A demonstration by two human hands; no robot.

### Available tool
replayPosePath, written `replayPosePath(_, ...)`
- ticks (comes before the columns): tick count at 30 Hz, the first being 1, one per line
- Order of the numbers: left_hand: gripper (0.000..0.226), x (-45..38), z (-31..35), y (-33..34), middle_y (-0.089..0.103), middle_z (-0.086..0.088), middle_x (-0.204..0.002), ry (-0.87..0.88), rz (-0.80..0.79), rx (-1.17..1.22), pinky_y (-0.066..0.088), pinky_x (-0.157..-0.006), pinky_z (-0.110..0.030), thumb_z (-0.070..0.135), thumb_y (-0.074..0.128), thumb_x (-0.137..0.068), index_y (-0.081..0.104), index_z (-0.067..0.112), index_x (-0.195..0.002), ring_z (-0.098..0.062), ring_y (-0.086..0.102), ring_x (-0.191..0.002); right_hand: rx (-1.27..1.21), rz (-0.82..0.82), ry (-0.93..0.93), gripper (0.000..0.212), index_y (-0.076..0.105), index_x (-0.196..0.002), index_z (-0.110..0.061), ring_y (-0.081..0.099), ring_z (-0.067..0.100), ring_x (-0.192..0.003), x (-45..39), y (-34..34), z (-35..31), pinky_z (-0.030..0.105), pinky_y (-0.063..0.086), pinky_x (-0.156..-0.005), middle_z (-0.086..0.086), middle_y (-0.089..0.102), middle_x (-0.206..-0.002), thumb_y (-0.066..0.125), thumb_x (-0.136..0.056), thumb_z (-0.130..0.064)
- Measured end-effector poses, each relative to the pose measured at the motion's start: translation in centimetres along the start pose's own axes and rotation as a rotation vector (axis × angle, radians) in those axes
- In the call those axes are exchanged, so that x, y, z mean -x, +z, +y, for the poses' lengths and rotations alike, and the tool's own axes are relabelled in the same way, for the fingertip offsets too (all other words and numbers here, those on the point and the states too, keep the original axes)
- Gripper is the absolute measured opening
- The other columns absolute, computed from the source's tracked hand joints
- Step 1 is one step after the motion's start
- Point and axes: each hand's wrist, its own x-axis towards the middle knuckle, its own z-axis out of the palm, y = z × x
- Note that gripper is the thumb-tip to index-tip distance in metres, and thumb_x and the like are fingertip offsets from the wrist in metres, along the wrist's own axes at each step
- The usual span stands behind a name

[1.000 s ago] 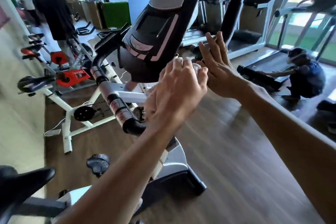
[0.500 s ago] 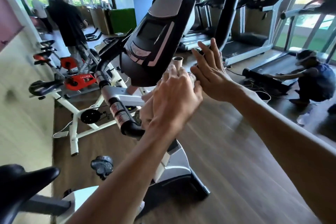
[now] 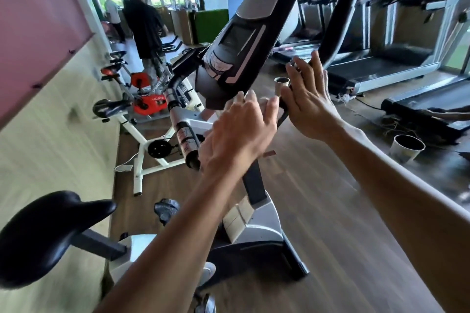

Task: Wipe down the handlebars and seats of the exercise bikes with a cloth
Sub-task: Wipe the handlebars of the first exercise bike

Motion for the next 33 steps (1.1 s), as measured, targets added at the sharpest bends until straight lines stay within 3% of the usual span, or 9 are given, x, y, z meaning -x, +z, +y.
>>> replayPosePath(7,0.070,1.7,-1.7,0.9,0.046,-0.008,-0.155,0.057,0.075,0.086,0.046,-0.104,-0.046,0.060,0.025,-0.103,0.042,0.012,-0.152,-0.027,0.045,-0.140,-0.024,-0.006,0.017,0.064,0.027,-0.158,-0.006,-0.014,0.029,-0.156,0.1,0.1,0.2,0.054,0.000,-0.125,0.011,0.013,-0.168,0.021,-0.106,-0.043)
replayPosePath(12,0.080,4.7,-4.0,1.4,0.055,-0.012,-0.144,0.033,0.170,0.140,0.047,-0.103,-0.041,0.063,0.019,-0.098,0.047,0.008,-0.148,-0.026,0.050,-0.135,-0.036,-0.020,0.035,0.063,0.027,-0.158,-0.009,-0.015,0.027,-0.156,-0.1,-0.1,0.1,0.056,-0.001,-0.124,0.009,0.012,-0.168,0.023,-0.105,-0.043)
replayPosePath(15,0.057,4.6,-4.8,1.4,0.062,-0.009,-0.120,0.036,0.269,0.281,0.048,-0.092,-0.038,0.056,0.033,-0.101,0.055,0.010,-0.128,-0.024,0.058,-0.111,-0.054,-0.053,0.050,0.064,0.032,-0.156,-0.013,-0.015,0.023,-0.156,0.0,-0.6,0.0,0.056,0.001,-0.125,0.005,0.012,-0.168,0.023,-0.102,-0.046)
replayPosePath(18,0.039,4.1,-7.1,1.2,0.060,-0.009,-0.109,-0.108,0.406,0.315,0.048,-0.090,-0.046,0.048,0.044,-0.103,0.050,0.012,-0.117,-0.027,0.056,-0.100,-0.066,-0.107,0.094,0.062,0.041,-0.151,-0.017,-0.016,0.023,-0.156,-0.2,-1.6,-0.6,0.054,0.001,-0.125,0.003,0.012,-0.168,0.026,-0.100,-0.049)
replayPosePath(21,0.043,4.0,-8.7,1.4,0.052,-0.017,-0.119,-0.319,0.257,0.284,0.042,-0.100,-0.051,0.051,0.031,-0.100,0.039,0.017,-0.124,-0.033,0.049,-0.110,-0.054,-0.158,0.197,0.048,0.049,-0.145,-0.017,-0.017,0.025,-0.156,-0.6,-2.7,-2.5,0.047,-0.004,-0.125,0.006,0.010,-0.170,0.042,-0.105,-0.042)
replayPosePath(23,0.046,3.9,-9.1,1.4,0.040,-0.016,-0.128,-0.351,0.103,0.345,0.033,-0.102,-0.045,0.047,0.024,-0.091,0.034,0.020,-0.127,-0.030,0.037,-0.117,-0.082,-0.134,0.230,0.043,0.051,-0.145,-0.016,-0.015,0.026,-0.156,-0.7,-3.1,-4.7,0.046,-0.006,-0.125,0.010,0.010,-0.170,0.051,-0.105,-0.032)
replayPosePath(26,0.032,4.4,-11.1,1.3,0.028,-0.011,-0.140,-0.181,0.014,0.468,0.024,-0.094,-0.034,0.040,0.036,-0.099,0.037,0.020,-0.124,-0.018,0.025,-0.117,-0.097,-0.095,0.129,0.040,0.053,-0.142,-0.015,-0.007,0.025,-0.158,-0.4,-2.6,-8.5,0.047,-0.005,-0.126,0.009,0.020,-0.168,0.053,-0.104,-0.028)
replayPosePath(29,0.039,5.6,-14.7,1.6,0.028,-0.016,-0.149,0.128,0.033,0.428,0.027,-0.106,-0.034,0.036,0.054,-0.096,0.053,0.016,-0.129,-0.029,0.029,-0.135,-0.026,-0.138,0.035,0.039,0.056,-0.139,-0.020,0.001,0.019,-0.158,0.3,-0.9,-11.4,0.047,-0.010,-0.126,0.002,0.033,-0.164,0.053,-0.103,-0.033)
replayPosePath(33,0.046,5.2,-17.6,3.4,0.044,-0.016,-0.153,0.384,0.126,0.129,0.024,-0.121,-0.049,0.042,0.039,-0.104,0.057,0.010,-0.132,-0.035,0.032,-0.148,0.308,-0.168,0.081,0.038,0.061,-0.133,-0.023,0.026,0.015,-0.153,1.2,1.3,-13.4,0.046,-0.019,-0.124,-0.002,0.051,-0.153,0.050,-0.102,-0.042)
